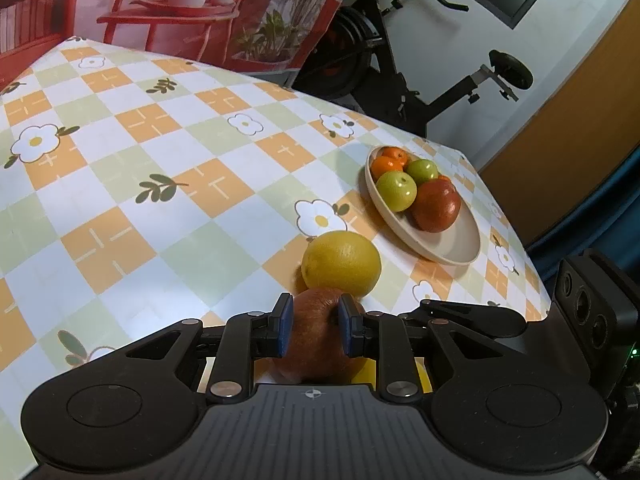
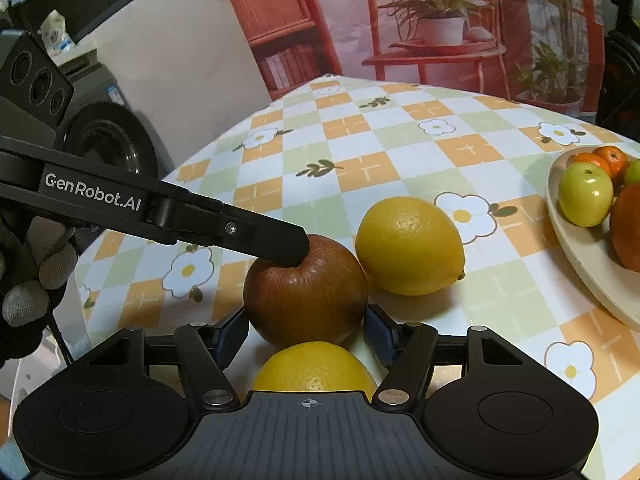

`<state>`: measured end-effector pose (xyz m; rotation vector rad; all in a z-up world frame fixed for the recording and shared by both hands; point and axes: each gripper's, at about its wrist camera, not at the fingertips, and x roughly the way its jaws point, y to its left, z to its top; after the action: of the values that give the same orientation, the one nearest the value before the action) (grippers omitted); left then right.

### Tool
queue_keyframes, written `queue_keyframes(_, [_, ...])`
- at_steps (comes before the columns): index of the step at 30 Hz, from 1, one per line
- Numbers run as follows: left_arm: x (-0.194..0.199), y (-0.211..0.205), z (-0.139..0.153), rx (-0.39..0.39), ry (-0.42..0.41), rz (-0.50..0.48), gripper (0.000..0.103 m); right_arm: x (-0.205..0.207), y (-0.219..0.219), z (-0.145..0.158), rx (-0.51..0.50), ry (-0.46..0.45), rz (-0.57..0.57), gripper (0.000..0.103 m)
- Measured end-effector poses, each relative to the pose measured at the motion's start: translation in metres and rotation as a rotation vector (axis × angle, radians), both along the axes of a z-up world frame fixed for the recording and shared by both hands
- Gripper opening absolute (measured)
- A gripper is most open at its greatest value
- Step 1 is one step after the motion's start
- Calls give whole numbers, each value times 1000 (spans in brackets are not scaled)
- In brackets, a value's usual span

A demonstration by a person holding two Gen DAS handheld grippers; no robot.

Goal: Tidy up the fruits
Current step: 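Close both grippers on the red apple and lift it, then carry the red apple with both grippers over the beige plate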

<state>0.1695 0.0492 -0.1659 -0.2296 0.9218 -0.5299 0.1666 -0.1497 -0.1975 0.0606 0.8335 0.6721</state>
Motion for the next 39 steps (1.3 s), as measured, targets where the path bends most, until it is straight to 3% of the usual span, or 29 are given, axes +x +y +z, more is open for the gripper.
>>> queue_keyframes(12, [-1, -18, 34, 5, -82, -11, 26, -4, -19, 31, 42, -101, -37, 60])
queue_keyframes(24, [7, -87, 65, 56, -151, -99, 26, -6, -81, 56, 72, -166, -120, 60])
queue_keyframes(39, [36, -204, 48, 89, -124, -242, 26, 3, -201, 45, 32, -147, -267, 60])
